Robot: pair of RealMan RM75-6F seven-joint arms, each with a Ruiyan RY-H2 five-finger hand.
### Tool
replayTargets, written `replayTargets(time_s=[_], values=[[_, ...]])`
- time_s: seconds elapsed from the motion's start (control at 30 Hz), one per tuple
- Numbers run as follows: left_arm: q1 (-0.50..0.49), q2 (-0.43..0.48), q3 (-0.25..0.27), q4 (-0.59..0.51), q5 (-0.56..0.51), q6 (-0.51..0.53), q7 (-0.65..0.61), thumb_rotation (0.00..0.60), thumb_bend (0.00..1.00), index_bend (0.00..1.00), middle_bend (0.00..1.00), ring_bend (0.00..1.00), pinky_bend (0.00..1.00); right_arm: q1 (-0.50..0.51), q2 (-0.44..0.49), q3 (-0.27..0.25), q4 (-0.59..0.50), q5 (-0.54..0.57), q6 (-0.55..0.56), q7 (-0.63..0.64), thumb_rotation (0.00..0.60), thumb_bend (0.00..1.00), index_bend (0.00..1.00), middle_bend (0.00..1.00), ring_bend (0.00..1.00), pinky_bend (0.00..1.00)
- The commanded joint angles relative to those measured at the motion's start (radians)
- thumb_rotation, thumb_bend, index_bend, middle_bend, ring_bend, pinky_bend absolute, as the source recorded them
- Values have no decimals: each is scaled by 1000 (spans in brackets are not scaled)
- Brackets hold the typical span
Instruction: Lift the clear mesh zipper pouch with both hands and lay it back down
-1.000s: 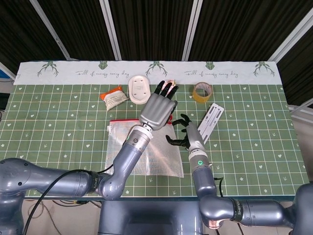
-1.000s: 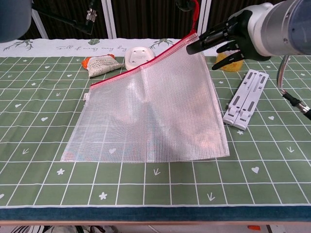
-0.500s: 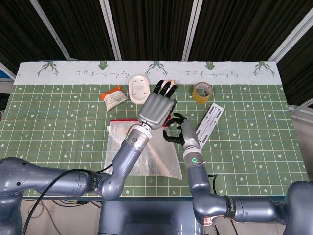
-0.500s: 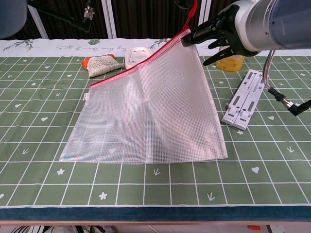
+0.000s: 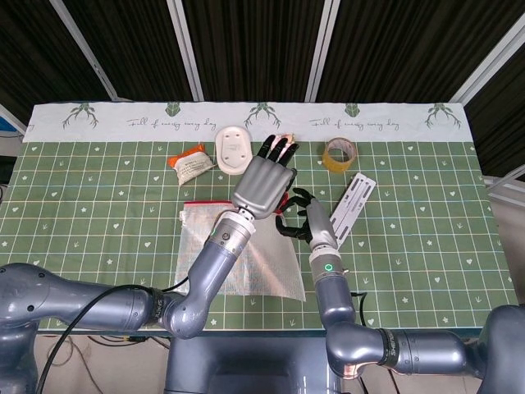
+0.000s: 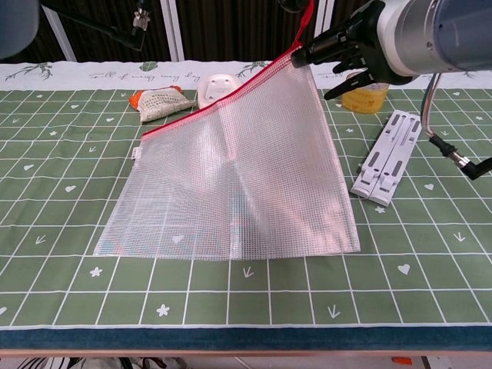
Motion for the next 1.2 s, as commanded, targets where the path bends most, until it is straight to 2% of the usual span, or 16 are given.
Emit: replayTargets(time_s=[0.03, 0.23, 0.53, 0.83, 1.2], values=[[0, 1, 1, -2, -1, 2, 0, 600, 469, 605, 93, 0, 0, -1, 2, -1, -1, 3, -1, -4, 600, 505, 600, 159, 4, 240], [2, 6, 6, -8, -3, 6, -1, 600, 469, 605, 93, 0, 0, -4, 5, 5, -8, 12, -9, -4, 600, 571, 639, 169, 4, 240], [17, 25, 17, -26, 1, 13, -12, 600, 469, 605, 93, 0, 0, -10, 20, 20, -26, 22, -12, -4, 600, 574, 643, 171, 4, 240], [65, 82, 64, -78, 15, 9, -23, 600, 469, 605, 92, 0, 0, -23, 39, 40, -46, 39, -8, 8, 600, 579, 645, 171, 4, 240], [106, 110, 101, -79, 23, -15, -58, 600, 468, 605, 92, 0, 0, -16, 52, 74, -60, 54, 0, 17, 600, 582, 650, 173, 4, 240]])
